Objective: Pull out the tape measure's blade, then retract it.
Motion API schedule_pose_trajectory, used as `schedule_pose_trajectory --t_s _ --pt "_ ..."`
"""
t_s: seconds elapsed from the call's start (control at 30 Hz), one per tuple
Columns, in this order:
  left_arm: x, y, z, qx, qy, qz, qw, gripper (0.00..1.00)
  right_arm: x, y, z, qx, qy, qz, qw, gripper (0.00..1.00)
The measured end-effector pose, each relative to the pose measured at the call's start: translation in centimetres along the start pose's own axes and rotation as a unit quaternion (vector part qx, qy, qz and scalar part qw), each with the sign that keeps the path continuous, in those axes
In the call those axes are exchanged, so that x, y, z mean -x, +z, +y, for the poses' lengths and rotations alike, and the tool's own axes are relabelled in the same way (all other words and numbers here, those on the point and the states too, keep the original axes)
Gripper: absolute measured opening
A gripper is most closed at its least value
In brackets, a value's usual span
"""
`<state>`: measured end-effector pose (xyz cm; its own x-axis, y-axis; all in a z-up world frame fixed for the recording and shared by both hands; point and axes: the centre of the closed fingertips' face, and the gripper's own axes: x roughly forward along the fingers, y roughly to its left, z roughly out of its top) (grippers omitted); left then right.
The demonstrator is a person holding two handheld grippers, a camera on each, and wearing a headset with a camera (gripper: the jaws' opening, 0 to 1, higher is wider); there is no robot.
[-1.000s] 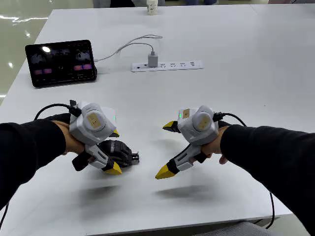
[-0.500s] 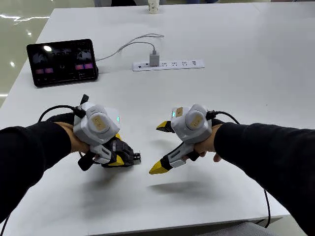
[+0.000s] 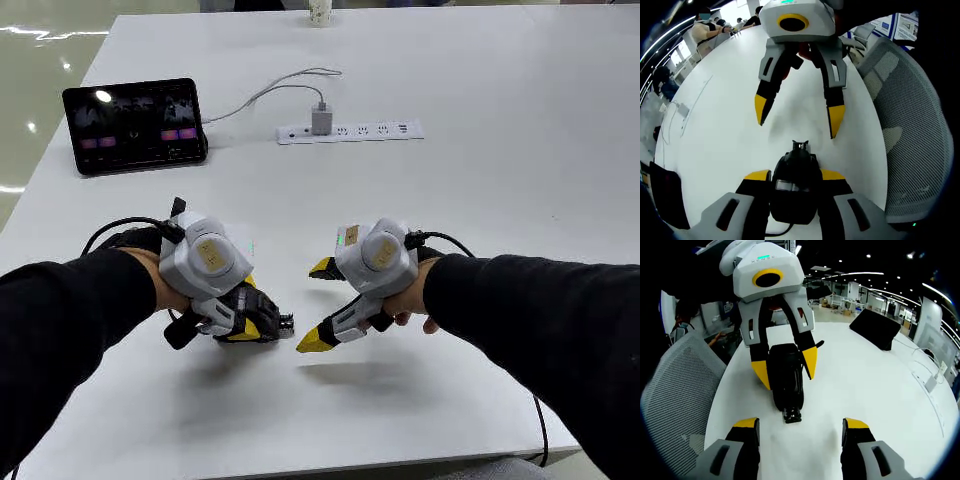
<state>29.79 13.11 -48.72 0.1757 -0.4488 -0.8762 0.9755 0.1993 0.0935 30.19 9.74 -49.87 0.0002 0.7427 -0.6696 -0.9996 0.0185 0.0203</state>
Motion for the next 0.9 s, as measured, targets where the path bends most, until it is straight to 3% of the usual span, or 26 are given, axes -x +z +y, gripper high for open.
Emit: schedule_pose_trajectory --t_s 0.47,0.9 --pt "-0.2 -0.1 0.3 0.008 0.002 -0.008 0.9999 0.31 -2.4 -0.5 0.0 0.009 0.009 0.027 0.9996 0.44" --pt "-0.3 0.0 0.2 0.011 0.003 -0.011 0.9999 0.31 -2.9 -0.6 0.4 0.035 0.021 0.04 0.9984 0.22"
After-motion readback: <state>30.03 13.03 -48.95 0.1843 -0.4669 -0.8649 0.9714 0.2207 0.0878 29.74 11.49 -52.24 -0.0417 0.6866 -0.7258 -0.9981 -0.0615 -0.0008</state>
